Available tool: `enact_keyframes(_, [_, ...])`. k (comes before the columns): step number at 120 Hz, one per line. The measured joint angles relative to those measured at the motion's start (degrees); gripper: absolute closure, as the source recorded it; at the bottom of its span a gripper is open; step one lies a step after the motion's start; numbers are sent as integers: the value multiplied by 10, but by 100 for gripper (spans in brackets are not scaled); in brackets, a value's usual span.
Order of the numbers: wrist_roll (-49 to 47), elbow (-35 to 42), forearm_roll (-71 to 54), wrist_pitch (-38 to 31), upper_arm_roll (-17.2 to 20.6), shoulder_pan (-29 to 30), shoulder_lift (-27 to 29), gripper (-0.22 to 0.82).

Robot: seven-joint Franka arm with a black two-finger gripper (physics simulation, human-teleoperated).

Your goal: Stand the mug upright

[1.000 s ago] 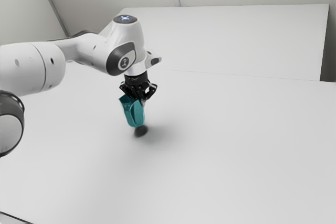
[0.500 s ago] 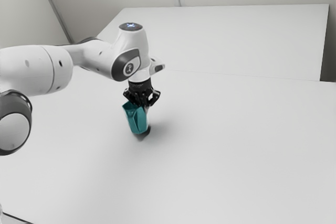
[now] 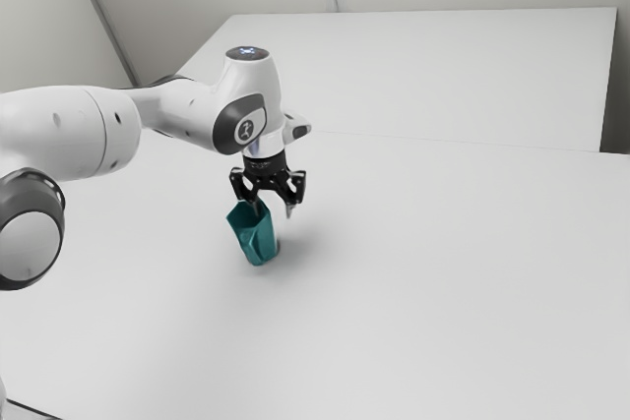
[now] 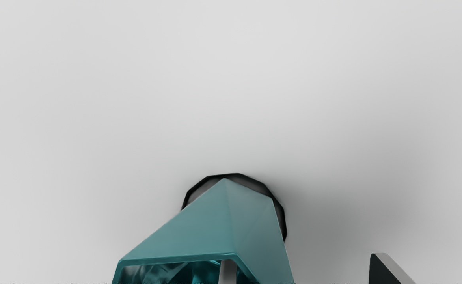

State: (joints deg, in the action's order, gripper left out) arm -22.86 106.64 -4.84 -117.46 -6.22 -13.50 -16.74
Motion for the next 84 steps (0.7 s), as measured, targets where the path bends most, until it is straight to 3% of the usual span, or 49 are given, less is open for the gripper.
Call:
enact_keyframes(36, [0, 1, 25, 57, 8, -2, 38, 13])
enact_keyframes(56, [17, -2, 29, 96, 25, 2, 113, 7])
enact_keyframes(84, [113, -91, 27, 145, 41, 39, 149, 2])
